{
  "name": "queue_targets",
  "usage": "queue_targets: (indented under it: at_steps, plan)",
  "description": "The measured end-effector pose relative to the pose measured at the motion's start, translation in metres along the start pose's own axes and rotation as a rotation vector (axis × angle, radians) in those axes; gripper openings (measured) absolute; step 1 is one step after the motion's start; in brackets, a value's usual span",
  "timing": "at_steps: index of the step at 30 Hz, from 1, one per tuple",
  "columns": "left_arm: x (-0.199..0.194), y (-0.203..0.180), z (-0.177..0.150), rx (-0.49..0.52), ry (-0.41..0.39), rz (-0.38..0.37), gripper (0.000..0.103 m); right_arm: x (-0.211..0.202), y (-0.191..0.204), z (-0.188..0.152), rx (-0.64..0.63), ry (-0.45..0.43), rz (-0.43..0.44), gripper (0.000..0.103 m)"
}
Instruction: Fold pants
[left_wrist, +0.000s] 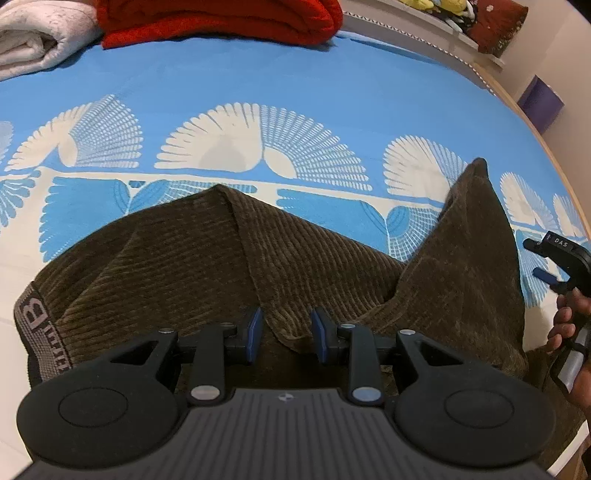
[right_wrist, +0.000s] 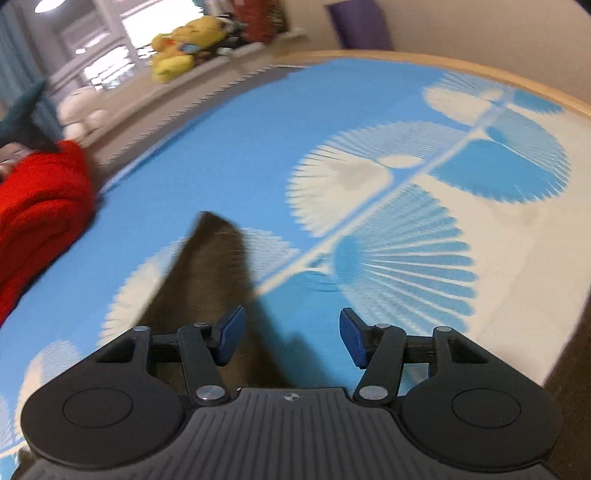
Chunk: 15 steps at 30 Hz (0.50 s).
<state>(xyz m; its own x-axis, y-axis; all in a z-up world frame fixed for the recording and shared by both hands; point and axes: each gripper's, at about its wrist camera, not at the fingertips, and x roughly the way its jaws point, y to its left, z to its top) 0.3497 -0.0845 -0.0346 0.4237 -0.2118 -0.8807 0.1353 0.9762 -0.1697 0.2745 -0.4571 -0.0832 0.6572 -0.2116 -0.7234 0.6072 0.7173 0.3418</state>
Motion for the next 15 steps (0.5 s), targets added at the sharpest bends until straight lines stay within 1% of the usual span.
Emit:
queue_targets:
  at_steps: [2,3,5,7,9,11,12,13,15]
  plan:
    - [0.005,-0.002,-0.001,-0.007,0.028,-0.048,0.033,0.008,-0.015,0.0,0.076,0.052,0.009,0.059]
    - [0.008,-0.004,-0.002,-0.008,0.052,-0.089,0.034,0.013,-0.023,-0.001,0.122,0.105,0.029,0.059]
    - [0.014,-0.01,-0.005,-0.007,0.103,-0.175,0.034,0.019,-0.028,-0.006,0.171,0.209,0.069,0.059]
    - [0.019,-0.02,-0.009,0.008,0.146,-0.256,0.034,0.018,-0.026,-0.006,0.15,0.252,0.083,0.059]
    - [0.023,-0.034,-0.017,0.075,0.166,-0.295,0.034,0.016,-0.024,-0.004,0.119,0.297,0.092,0.059]
    - [0.027,-0.05,-0.026,0.151,0.184,-0.312,0.034,0.018,-0.027,-0.004,0.114,0.369,0.118,0.059]
    - [0.031,-0.058,-0.031,0.191,0.19,-0.302,0.034,0.019,-0.029,-0.005,0.101,0.411,0.126,0.059]
    - [0.034,-0.066,-0.036,0.239,0.19,-0.276,0.034,0.018,-0.029,-0.006,0.084,0.431,0.139,0.059]
    - [0.041,-0.08,-0.045,0.333,0.166,-0.198,0.034,0.016,-0.028,-0.007,0.042,0.485,0.151,0.059]
